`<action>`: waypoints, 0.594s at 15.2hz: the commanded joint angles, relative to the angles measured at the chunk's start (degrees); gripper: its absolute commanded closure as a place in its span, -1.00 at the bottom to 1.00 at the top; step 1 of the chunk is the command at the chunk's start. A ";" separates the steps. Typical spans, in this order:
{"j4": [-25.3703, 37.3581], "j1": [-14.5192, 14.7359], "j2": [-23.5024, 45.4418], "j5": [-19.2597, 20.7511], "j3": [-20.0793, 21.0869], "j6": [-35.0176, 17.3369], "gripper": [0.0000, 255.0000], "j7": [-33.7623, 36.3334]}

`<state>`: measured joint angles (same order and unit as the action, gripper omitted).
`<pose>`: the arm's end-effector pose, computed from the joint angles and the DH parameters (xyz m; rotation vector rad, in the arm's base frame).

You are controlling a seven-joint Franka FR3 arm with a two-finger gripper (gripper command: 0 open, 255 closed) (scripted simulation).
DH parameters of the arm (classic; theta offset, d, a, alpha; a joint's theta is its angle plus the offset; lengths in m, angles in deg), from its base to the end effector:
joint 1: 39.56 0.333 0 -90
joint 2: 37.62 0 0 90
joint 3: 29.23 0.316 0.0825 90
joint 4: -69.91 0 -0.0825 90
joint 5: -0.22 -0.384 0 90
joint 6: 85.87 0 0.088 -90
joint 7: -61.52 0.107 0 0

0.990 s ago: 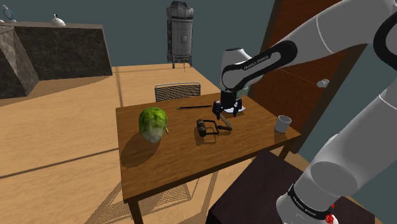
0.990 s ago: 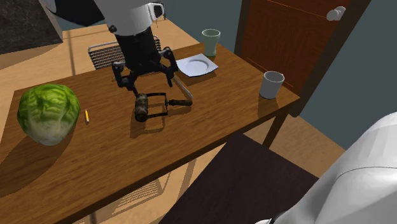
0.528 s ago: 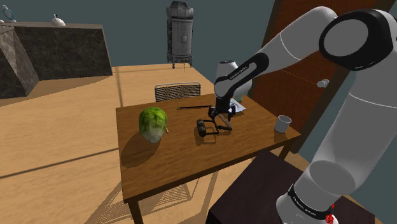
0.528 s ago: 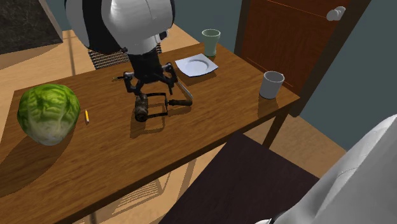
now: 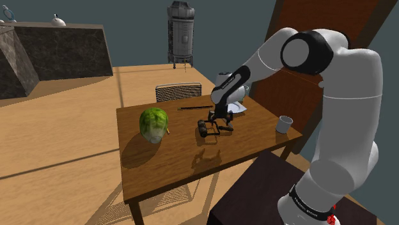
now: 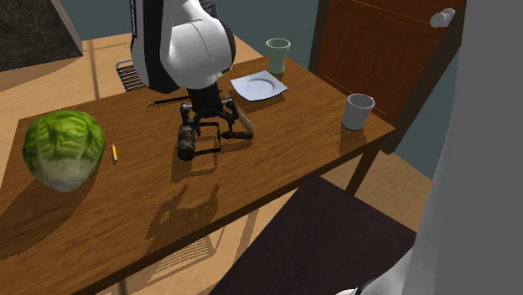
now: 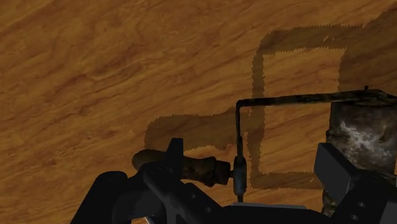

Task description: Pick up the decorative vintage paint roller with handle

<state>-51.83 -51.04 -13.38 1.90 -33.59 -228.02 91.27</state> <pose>0.5474 -0.1554 0.2032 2.8603 -1.1529 -0.0919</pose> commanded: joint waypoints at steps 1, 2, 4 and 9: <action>3.52 -0.76 4.76 -0.90 -0.26 -1.34 -1.00 0.55; 5.26 -1.17 6.87 -1.34 -0.37 -1.74 -1.00 0.80; 5.71 -1.30 7.91 -1.45 -0.33 -2.33 -1.00 0.85; 6.55 -1.47 11.31 -1.65 -0.12 -4.89 -1.00 0.83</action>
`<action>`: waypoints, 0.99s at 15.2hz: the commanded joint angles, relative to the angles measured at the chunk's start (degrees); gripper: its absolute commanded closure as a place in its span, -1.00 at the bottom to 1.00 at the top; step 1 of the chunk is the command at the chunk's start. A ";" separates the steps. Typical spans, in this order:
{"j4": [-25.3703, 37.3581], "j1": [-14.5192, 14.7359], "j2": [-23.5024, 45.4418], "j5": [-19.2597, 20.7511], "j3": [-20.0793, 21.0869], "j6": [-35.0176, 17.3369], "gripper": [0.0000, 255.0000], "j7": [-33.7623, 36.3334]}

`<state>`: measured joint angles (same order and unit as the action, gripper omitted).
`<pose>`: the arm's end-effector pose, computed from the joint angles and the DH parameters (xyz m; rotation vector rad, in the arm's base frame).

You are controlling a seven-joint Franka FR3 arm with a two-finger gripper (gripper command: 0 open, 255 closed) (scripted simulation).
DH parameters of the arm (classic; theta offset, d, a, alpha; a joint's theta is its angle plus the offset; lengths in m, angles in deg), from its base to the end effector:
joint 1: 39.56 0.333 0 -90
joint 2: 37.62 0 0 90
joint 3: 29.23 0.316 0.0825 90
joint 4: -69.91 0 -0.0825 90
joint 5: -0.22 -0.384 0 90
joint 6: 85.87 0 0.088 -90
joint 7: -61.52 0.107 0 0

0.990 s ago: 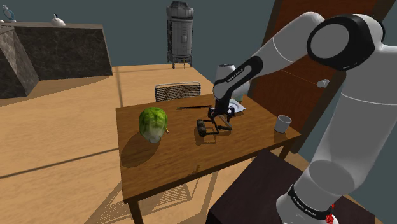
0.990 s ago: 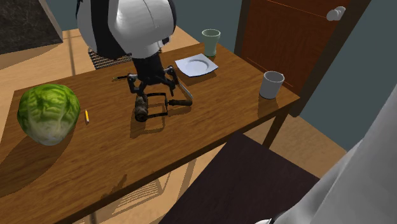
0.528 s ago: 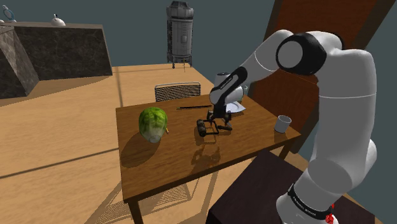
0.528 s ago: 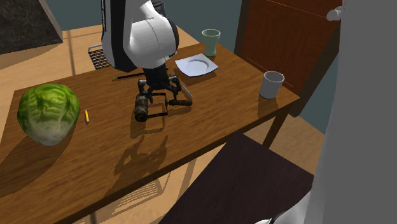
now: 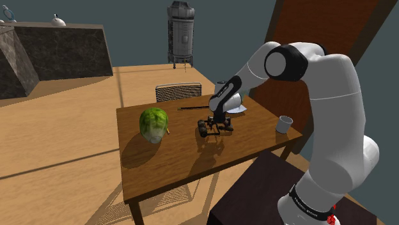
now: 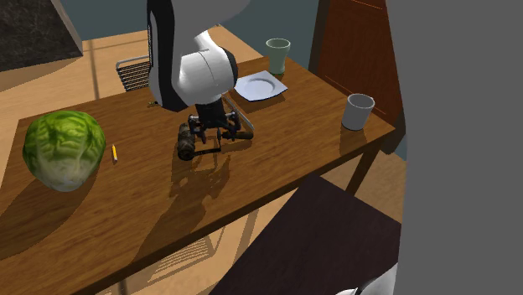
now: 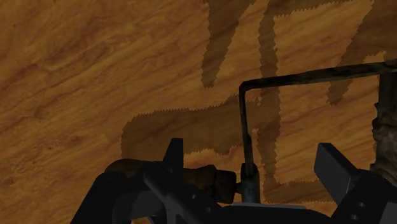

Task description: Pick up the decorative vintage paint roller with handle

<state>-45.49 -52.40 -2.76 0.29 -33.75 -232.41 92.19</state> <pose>0.5646 -0.1768 0.1412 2.8285 -1.2370 -0.0886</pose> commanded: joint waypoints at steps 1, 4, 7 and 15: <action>0.54 -0.17 1.79 -0.11 0.10 -1.27 -1.00 -0.10; 0.64 -0.17 1.79 -0.11 0.10 -1.17 1.00 -0.09; 0.57 -0.15 1.74 -0.11 0.10 -1.20 1.00 -0.08; 0.11 -0.10 0.39 -0.04 0.01 -0.30 1.00 -0.09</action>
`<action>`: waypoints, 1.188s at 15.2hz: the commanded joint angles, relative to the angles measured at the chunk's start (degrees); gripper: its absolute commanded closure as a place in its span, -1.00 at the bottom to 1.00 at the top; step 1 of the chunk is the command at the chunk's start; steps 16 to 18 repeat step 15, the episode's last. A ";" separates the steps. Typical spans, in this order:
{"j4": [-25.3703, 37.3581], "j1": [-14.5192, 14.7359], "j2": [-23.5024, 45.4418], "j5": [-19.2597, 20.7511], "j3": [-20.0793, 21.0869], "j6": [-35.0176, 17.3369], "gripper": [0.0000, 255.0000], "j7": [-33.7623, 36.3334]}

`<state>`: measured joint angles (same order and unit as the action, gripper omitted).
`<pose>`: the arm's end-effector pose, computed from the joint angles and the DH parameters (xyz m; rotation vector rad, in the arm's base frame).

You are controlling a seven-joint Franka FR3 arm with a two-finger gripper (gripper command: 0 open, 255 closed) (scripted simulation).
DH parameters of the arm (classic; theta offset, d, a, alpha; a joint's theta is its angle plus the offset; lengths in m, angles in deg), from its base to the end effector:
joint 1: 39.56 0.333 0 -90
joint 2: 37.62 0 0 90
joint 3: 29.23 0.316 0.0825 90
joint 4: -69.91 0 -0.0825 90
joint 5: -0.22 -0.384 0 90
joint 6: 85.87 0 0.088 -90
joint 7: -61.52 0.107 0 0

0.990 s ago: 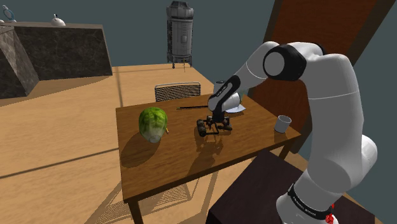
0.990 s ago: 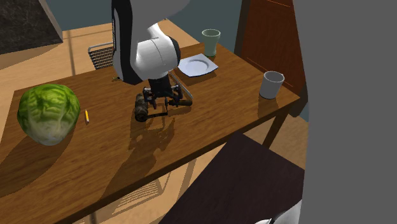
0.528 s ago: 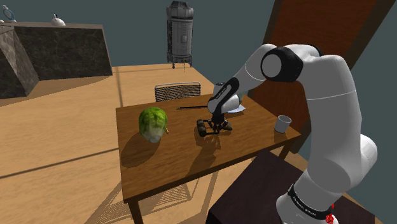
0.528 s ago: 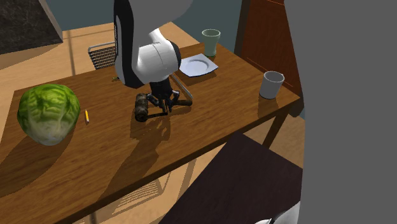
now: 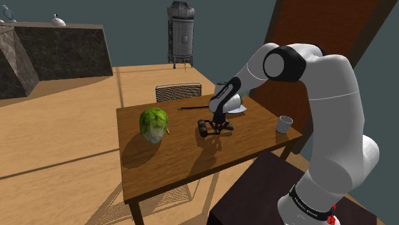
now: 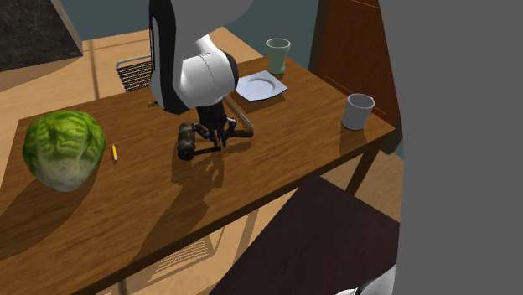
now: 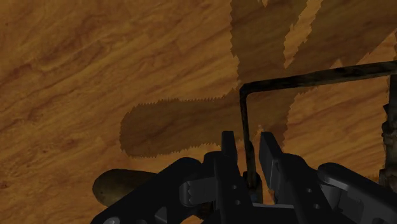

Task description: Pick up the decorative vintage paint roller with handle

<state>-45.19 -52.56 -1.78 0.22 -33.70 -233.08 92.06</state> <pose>0.5643 -0.1780 0.1338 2.8286 -1.2372 -0.0890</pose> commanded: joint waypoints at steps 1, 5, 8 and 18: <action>-0.39 0.09 -1.28 0.07 -0.07 0.88 1.00 0.04; -0.99 0.23 -3.98 0.24 -0.24 2.96 1.00 0.06; -1.33 0.33 -5.94 0.37 -0.36 4.58 1.00 0.08; -1.66 0.49 -9.18 0.61 -0.54 7.48 1.00 0.12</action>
